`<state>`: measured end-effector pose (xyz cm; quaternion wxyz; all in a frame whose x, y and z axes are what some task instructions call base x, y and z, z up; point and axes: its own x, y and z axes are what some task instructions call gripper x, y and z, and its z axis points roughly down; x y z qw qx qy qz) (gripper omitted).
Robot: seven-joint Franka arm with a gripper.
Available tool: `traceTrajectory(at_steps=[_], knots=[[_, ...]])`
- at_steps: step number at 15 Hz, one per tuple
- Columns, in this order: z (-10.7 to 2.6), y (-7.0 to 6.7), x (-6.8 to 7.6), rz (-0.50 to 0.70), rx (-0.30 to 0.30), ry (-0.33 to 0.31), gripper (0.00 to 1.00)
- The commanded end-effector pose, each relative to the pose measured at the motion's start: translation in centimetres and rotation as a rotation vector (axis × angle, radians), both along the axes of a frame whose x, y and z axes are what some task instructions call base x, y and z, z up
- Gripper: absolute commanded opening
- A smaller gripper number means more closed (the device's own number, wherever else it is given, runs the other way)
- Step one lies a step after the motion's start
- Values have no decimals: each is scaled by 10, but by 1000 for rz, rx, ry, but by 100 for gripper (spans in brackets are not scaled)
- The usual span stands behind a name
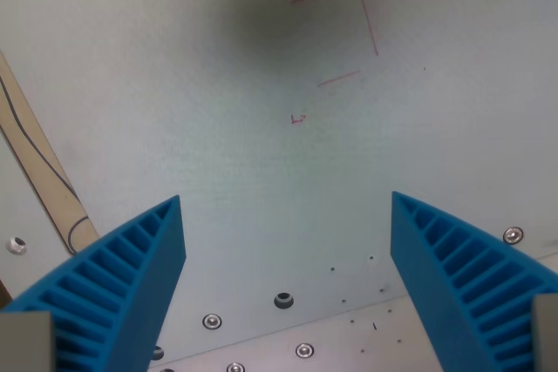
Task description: Rotate around base positive z
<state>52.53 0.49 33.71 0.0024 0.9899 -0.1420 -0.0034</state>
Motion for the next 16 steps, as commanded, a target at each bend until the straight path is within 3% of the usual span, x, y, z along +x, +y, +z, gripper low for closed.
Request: traceTrajectory(at_steps=[1,16], knots=[[2,0,0,13,0,-3,100],[2,0,0,213,0,-3,100]])
